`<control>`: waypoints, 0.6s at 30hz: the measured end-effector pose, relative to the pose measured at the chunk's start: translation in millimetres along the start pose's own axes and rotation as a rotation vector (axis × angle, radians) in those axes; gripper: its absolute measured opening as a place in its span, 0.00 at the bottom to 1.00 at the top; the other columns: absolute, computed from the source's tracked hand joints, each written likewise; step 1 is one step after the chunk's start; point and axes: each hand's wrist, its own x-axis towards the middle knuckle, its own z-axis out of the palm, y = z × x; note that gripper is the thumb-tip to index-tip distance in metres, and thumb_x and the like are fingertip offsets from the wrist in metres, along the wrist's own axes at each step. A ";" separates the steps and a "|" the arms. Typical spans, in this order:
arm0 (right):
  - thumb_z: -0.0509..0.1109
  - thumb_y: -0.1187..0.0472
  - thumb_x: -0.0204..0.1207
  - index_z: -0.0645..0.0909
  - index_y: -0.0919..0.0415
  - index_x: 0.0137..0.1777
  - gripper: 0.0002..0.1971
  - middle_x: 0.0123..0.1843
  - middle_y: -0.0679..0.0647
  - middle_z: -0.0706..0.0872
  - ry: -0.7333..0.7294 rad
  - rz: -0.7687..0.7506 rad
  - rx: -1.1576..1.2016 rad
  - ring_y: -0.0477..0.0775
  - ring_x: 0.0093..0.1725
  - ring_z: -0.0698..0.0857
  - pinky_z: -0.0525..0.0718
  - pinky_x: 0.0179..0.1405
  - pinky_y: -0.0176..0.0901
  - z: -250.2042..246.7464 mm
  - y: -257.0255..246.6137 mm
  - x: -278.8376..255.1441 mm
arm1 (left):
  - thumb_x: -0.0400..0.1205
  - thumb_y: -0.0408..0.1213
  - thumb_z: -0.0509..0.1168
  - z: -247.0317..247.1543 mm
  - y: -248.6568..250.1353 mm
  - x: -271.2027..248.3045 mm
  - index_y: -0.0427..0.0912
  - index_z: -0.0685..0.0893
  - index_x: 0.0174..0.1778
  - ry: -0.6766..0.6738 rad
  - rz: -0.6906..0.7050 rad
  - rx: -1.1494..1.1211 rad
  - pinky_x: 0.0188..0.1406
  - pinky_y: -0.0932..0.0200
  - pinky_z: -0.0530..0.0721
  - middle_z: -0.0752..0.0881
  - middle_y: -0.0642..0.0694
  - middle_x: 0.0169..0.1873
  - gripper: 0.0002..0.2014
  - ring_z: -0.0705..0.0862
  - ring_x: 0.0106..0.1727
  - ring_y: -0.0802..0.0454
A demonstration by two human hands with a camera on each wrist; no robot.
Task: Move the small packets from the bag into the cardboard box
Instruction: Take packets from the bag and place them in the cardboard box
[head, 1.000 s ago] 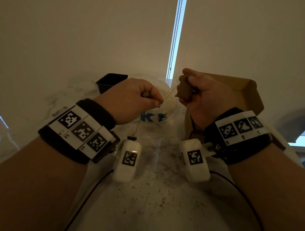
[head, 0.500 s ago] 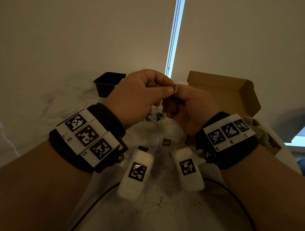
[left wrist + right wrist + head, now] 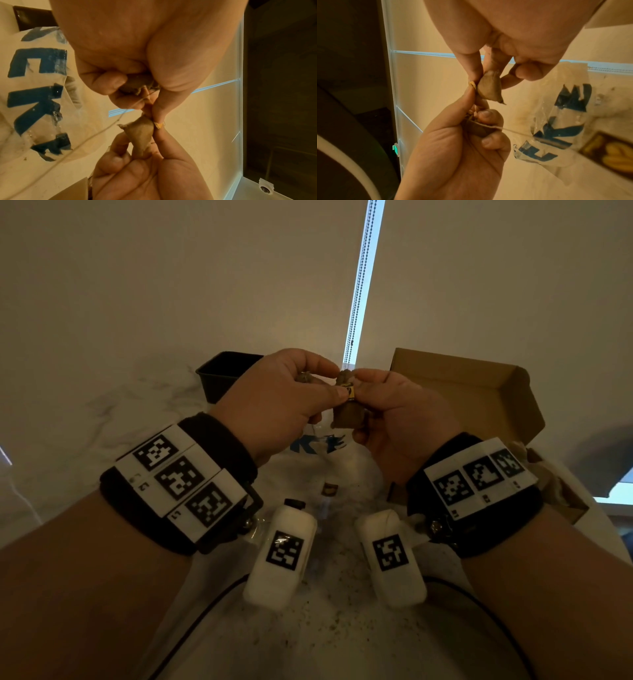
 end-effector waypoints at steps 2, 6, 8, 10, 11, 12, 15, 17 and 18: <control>0.66 0.65 0.81 0.81 0.65 0.65 0.13 0.42 0.57 0.88 -0.006 0.000 -0.008 0.49 0.31 0.83 0.75 0.22 0.36 0.8 1.4 1.2 | 0.82 0.37 0.72 0.7 -0.8 -0.3 0.46 0.86 0.59 0.010 0.004 0.012 0.22 0.73 0.76 0.84 0.56 0.27 0.11 0.80 0.25 0.66; 0.64 0.64 0.83 0.81 0.68 0.64 0.14 0.42 0.59 0.87 -0.016 -0.003 -0.008 0.50 0.31 0.84 0.76 0.22 0.36 2.0 2.2 1.5 | 0.81 0.37 0.73 2.6 -1.6 -0.7 0.47 0.88 0.53 0.034 0.007 0.014 0.22 0.74 0.75 0.84 0.57 0.30 0.06 0.80 0.25 0.68; 0.63 0.61 0.83 0.82 0.65 0.59 0.11 0.40 0.57 0.87 -0.022 -0.005 0.004 0.50 0.31 0.84 0.78 0.23 0.37 3.0 0.7 -0.1 | 0.80 0.36 0.74 2.2 -1.9 0.1 0.46 0.89 0.50 0.049 0.005 0.013 0.22 0.74 0.75 0.85 0.57 0.30 0.04 0.81 0.26 0.69; 0.65 0.60 0.83 0.83 0.62 0.55 0.08 0.39 0.56 0.88 -0.045 -0.028 -0.024 0.51 0.33 0.85 0.80 0.25 0.39 2.6 -2.9 -3.5 | 0.80 0.36 0.74 0.7 -3.1 1.8 0.45 0.89 0.49 0.064 0.000 0.006 0.22 0.74 0.75 0.86 0.58 0.30 0.03 0.81 0.26 0.68; 0.66 0.62 0.82 0.83 0.61 0.55 0.06 0.41 0.56 0.88 -0.071 -0.051 -0.067 0.52 0.35 0.86 0.81 0.27 0.40 1.4 -4.9 -4.8 | 0.80 0.36 0.74 -0.2 -3.5 2.4 0.44 0.90 0.48 0.068 -0.007 0.000 0.22 0.74 0.75 0.86 0.58 0.29 0.03 0.81 0.26 0.68; 0.68 0.64 0.80 0.83 0.59 0.55 0.07 0.44 0.57 0.89 -0.101 -0.077 -0.120 0.52 0.38 0.87 0.82 0.30 0.40 -0.5 -6.8 -6.0 | 0.80 0.37 0.74 -1.2 -4.1 3.0 0.44 0.90 0.48 0.068 -0.014 -0.003 0.22 0.74 0.75 0.86 0.58 0.28 0.04 0.81 0.26 0.68; 0.69 0.67 0.79 0.82 0.51 0.59 0.13 0.48 0.56 0.91 -0.164 -0.133 -0.298 0.54 0.44 0.89 0.83 0.37 0.43 -7.3 -11.2 -7.4 | 0.80 0.36 0.74 -3.3 -4.7 3.3 0.41 0.90 0.48 0.038 -0.028 0.002 0.21 0.72 0.75 0.86 0.57 0.25 0.04 0.80 0.25 0.64; 0.68 0.68 0.80 0.82 0.49 0.60 0.15 0.48 0.56 0.91 -0.196 -0.141 -0.345 0.53 0.44 0.89 0.83 0.38 0.44 -9.4 -12.8 -7.4 | 0.80 0.36 0.74 -4.2 -4.5 3.4 0.41 0.90 0.48 0.021 -0.037 0.012 0.21 0.72 0.75 0.85 0.56 0.25 0.04 0.80 0.25 0.64; 0.67 0.69 0.80 0.83 0.51 0.60 0.14 0.49 0.57 0.90 -0.206 -0.143 -0.345 0.54 0.45 0.88 0.83 0.38 0.44 -9.2 -13.0 -7.4 | 0.80 0.36 0.74 -4.8 -4.2 3.4 0.41 0.90 0.48 0.017 -0.041 0.014 0.21 0.71 0.75 0.85 0.56 0.25 0.04 0.80 0.25 0.64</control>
